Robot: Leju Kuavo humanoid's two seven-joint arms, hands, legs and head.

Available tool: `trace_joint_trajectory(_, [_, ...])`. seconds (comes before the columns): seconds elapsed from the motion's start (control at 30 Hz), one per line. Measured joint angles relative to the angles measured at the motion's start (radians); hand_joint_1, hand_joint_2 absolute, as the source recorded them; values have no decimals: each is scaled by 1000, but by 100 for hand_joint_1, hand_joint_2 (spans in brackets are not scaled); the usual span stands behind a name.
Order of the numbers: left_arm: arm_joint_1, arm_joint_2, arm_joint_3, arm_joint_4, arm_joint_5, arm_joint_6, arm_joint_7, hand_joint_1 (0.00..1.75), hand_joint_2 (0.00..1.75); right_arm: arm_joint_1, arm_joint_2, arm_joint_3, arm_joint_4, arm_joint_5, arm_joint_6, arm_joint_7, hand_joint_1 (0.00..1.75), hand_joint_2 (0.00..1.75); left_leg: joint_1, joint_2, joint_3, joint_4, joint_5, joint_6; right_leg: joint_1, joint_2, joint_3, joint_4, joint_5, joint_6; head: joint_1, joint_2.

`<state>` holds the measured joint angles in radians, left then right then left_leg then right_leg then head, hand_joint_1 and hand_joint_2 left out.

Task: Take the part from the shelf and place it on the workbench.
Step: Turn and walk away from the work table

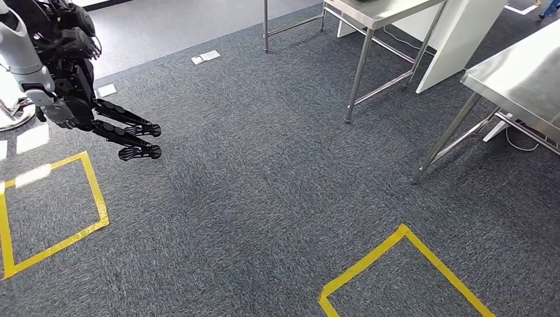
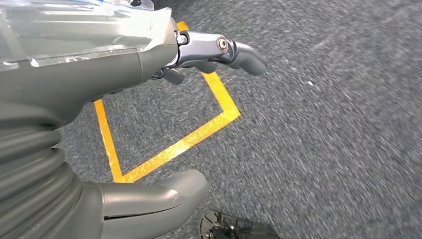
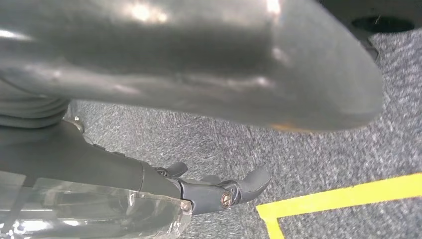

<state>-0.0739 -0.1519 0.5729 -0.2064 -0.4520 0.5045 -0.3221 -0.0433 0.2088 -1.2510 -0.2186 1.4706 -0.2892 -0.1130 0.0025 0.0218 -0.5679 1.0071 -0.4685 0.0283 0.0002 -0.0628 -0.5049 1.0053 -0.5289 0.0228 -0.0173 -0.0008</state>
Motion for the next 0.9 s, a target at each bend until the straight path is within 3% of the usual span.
trace_joint_trajectory(0.07, [-1, -2, 0, 0, 0, 2, 0, 0, 175, 0, 0, 1, 0, 0, 0, 0, 0, 0, 5, -11, 1, -9, 8, 14, -2, 26, -34, 74, -42, -1, 3, 0])
trace_joint_trajectory(0.13, [-1, -3, 0, 0, 0, 2, 0, 0, 175, 2, 0, 1, 0, 0, 0, 0, 0, 0, 5, -24, -1, -10, 10, 19, -6, 50, -97, 207, -99, -6, 6, 0])
trace_joint_trajectory(0.17, [-1, -3, 0, 0, 0, 2, 0, 0, 175, 3, -1, 1, 0, 1, 0, 0, 0, 0, 5, -33, -2, -10, 10, 19, -8, 54, -123, 259, -115, -4, 7, 0])
trace_joint_trajectory(0.2, [0, -4, 0, 0, 0, 2, 0, 0, 175, 4, -1, 1, 0, 1, 0, 0, 0, 0, 5, -42, -2, -9, 10, 19, -9, 55, -131, 276, -114, 3, 7, 0])
trace_joint_trajectory(0.23, [1, -4, 0, 0, 0, 2, 0, 0, 175, 5, -1, 1, 0, 1, -1, 0, 0, 0, 5, -52, -2, -8, 11, 18, -11, 57, -121, 253, -97, 13, 7, 0])
trace_joint_trajectory(0.3, [2, -5, 0, 0, -2, 2, 0, 0, 175, 6, -2, 1, 0, 1, -2, 0, 0, 0, 6, -74, -2, -5, 12, 12, -21, 77, -58, 120, -39, 32, 8, 0])
trace_joint_trajectory(0.33, [2, -5, 0, 0, -4, 2, 0, 0, 175, 6, -2, 1, 0, 1, -2, 0, 0, 0, 5, -84, -3, -2, 11, 7, -23, 89, -30, 57, -15, 35, 8, 0])
trace_joint_trajectory(0.4, [2, -6, 0, 0, -7, 2, 1, 0, 175, 6, -1, 1, 0, 1, -2, 0, 0, 0, 2, -98, -7, 2, 11, -4, -23, 105, -7, -2, 5, 27, 8, 0])
trace_joint_trajectory(0.47, [4, -6, 1, 0, -8, 3, 3, 0, 175, 6, 0, 2, 0, 2, -2, 0, 0, 0, 4, -109, -9, 1, 14, -15, -21, 91, -3, -2, 10, 13, 6, 0])
trace_joint_trajectory(0.53, [5, -6, 3, 0, -8, 3, 5, 0, 175, 6, 1, 2, 0, 2, -2, 0, 0, 0, 7, -89, -23, 28, -6, -23, -25, 75, 1, -5, 16, -3, 4, 0])
trace_joint_trajectory(0.63, [4, -6, 6, 0, -9, 4, 7, 0, 175, 10, 1, 2, 0, 2, -2, 0, 0, 0, 9, -40, -103, 200, -101, -33, -21, 45, 0, -6, 17, -20, -2, 0])
trace_joint_trajectory(0.7, [6, -7, 7, 0, -9, 4, 7, 0, 175, 12, 0, 2, 0, 2, -1, 0, 0, 0, 10, -32, -146, 290, -129, -36, -16, 23, -2, -6, 15, -23, -2, 0])
trace_joint_trajectory(0.73, [7, -7, 8, 0, -9, 4, 8, 0, 175, 12, 0, 2, 0, 2, 0, 0, 0, 0, 11, -29, -141, 283, -115, -36, -14, 13, -2, -6, 14, -24, -2, 0])
trace_joint_trajectory(0.77, [7, -8, 8, 0, -9, 4, 8, 0, 175, 12, 0, 2, 0, 2, 0, 0, 0, 0, 11, -22, -115, 238, -88, -33, -13, 4, -2, -6, 12, -25, -2, 0])
trace_joint_trajectory(0.83, [5, -7, 9, 0, -9, 4, 8, 0, 175, 12, 1, 2, 0, 2, 0, 0, 0, 0, 7, 14, -36, 99, -31, -25, -8, -12, 2, -5, 7, -24, -3, 0])
trace_joint_trajectory(0.9, [2, -7, 9, 0, -10, 4, 8, 0, 175, 12, 2, 2, 0, 2, 0, 0, 0, 0, 0, 38, 6, 20, -13, -16, -2, -26, 9, -5, 3, -17, -1, 0])
